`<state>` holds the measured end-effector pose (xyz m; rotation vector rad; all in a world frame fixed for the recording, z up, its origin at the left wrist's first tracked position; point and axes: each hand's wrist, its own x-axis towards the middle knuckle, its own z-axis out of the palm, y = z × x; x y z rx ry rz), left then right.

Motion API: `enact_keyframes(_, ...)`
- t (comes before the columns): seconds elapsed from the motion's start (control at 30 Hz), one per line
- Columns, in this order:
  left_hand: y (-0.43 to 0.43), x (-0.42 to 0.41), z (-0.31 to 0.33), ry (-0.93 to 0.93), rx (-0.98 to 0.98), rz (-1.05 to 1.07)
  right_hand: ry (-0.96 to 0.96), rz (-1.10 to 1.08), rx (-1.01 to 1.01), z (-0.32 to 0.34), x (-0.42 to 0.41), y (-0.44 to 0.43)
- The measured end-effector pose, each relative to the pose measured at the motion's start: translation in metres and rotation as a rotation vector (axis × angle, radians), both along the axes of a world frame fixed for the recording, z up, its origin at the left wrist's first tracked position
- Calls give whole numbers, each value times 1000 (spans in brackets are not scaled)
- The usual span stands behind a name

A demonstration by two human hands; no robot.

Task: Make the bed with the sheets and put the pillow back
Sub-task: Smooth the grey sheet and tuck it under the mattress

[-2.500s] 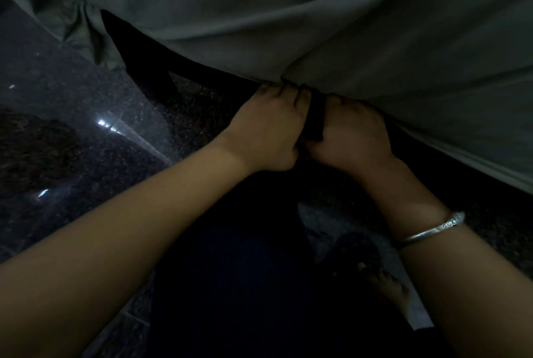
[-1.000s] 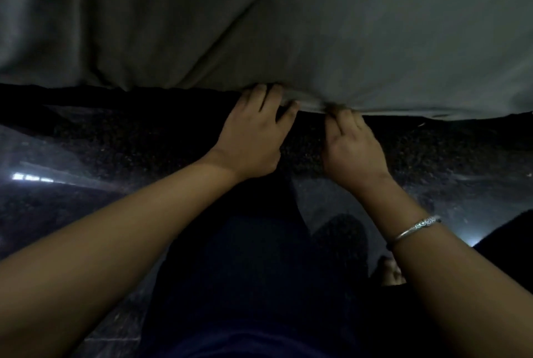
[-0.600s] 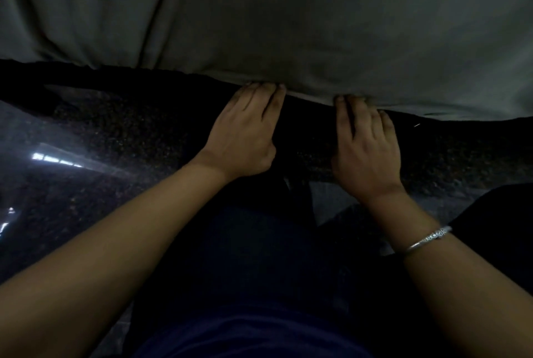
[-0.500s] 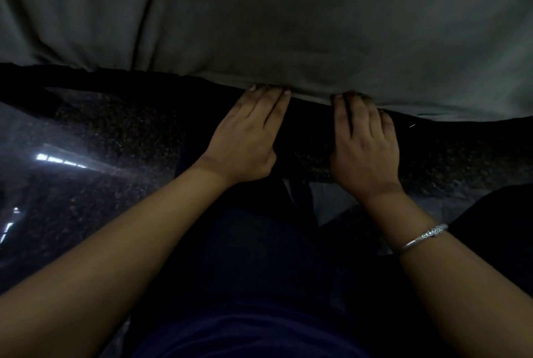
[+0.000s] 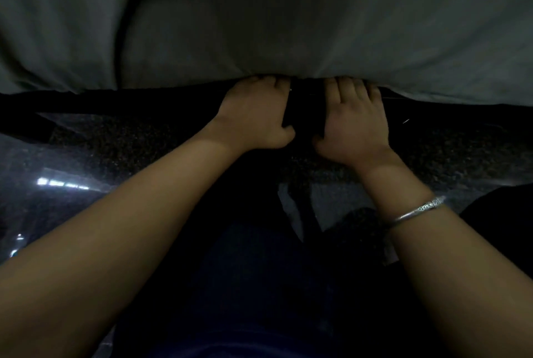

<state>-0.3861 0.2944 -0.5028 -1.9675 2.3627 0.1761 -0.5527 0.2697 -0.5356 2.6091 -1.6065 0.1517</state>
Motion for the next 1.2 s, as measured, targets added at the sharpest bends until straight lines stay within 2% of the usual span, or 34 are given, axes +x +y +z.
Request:
enact_keyframes(0.1, -6, -2, 8, 38, -15, -10, -58, 53, 47, 5, -8, -3)
enact_keyframes(0.2, -5, -2, 12, 56, 107, 10, -254, 92, 188, 19, -16, -3)
enact_keyframes(0.3, -10, -15, 29, -73, 228, 116, -309, 134, 6, 19, -39, 14)
enact_keyframes(0.37, -5, -45, 43, -232, 211, 109, -312, 37, -62, 17, -65, 20)
enact_keyframes(0.4, 1, -64, 48, -258, 152, 38, -323, -69, -52, 18, -79, 19)
enact_keyframes(0.47, 11, -102, 49, -159, -24, -119, -439, -381, -26, 18, -108, 12)
enact_keyframes(0.53, 5, -127, 46, 6, -76, -194, -769, -773, 43, 14, -132, 0)
enact_keyframes(0.6, -13, -141, 31, 87, -6, -221, -1373, -1044, 277, 16, -145, -7)
enact_keyframes(0.67, -21, -152, 13, 77, -49, -306, -1918, -1046, 532, 17, -153, -14)
enact_keyframes(0.73, -20, -162, -1, 37, -105, -393, -2156, -975, 577, 20, -160, -19)
enact_keyframes(0.83, -23, -175, -10, 8, -180, -409, -2207, -914, 549, 20, -170, -27)
enact_keyframes(1.0, -32, -196, -12, -19, -319, -351, -2009, -1045, 495, 8, -174, -28)
enact_keyframes(1.13, -24, -202, -14, 14, -254, -351, -2000, -1131, 446, 0, -172, -29)
enact_keyframes(1.17, -22, -203, -14, 30, -199, -351, -1994, -1143, 363, -1, -170, -31)
enact_keyframes(1.2, -21, -203, -14, 23, -139, -351, -1901, -1152, 220, -4, -169, -32)
